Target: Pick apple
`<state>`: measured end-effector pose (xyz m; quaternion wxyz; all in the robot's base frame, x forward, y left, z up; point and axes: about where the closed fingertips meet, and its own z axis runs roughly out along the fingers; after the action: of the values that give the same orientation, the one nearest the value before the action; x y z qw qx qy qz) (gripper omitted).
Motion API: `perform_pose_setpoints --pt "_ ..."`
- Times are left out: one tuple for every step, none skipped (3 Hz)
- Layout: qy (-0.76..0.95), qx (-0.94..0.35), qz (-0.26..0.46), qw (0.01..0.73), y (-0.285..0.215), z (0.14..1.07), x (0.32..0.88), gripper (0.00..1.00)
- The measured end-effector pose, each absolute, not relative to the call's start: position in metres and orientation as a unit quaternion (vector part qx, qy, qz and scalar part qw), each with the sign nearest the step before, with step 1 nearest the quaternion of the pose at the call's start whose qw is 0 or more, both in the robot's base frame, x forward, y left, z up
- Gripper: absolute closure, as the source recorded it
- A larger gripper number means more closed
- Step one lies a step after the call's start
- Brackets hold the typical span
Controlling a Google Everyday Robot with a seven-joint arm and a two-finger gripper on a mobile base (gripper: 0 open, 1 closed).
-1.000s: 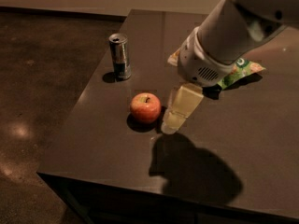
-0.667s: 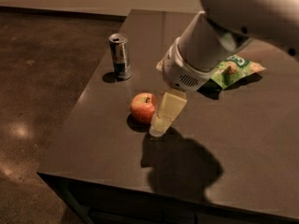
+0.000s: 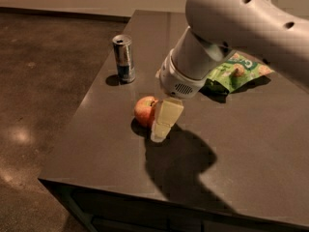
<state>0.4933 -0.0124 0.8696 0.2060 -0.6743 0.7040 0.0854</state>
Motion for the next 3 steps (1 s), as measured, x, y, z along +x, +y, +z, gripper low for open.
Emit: perform_pose_setpoints --pt "0.7 -0.681 0.087 0.197 -0.0101 0.8629 0.4929 0.0" --pt "0.697 -0.685 0.094 0.192 -0.0083 0.8609 0.4904 0.18" --pt "0.694 -0.687 0.104 0.189 -0.0064 0.8614 0.4871 0.41"
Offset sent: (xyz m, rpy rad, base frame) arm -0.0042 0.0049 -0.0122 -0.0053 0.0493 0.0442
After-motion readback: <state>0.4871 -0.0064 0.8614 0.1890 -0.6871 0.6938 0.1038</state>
